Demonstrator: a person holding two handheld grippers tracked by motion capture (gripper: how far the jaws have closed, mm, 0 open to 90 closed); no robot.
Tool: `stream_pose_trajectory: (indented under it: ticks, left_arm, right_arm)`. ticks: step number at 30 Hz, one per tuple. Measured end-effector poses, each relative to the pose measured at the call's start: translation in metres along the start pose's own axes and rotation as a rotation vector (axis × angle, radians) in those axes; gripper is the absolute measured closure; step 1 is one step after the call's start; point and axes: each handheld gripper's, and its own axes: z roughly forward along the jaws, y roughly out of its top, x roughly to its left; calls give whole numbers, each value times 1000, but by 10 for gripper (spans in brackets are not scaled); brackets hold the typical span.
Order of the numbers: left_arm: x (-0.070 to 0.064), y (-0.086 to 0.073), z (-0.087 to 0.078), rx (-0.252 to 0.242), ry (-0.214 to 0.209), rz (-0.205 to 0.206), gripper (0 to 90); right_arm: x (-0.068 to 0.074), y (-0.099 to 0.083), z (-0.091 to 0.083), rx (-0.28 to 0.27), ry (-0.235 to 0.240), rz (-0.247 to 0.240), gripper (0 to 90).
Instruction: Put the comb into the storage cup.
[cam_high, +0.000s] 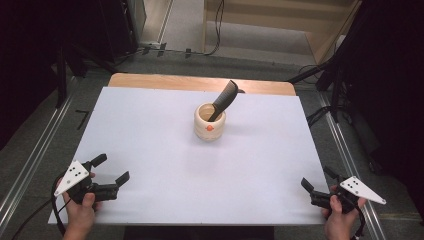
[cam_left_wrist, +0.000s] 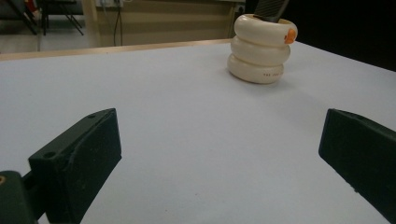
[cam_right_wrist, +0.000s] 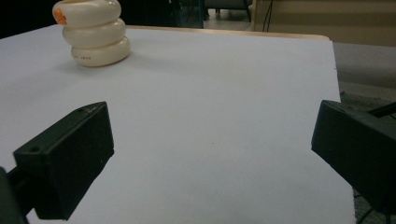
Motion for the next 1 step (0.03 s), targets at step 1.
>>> stream_pose_trajectory:
  ticks: [1]
  left_arm:
    - [0,0,0,0,0,1,0]
  right_arm:
    - [0,0,0,2,2,1,0]
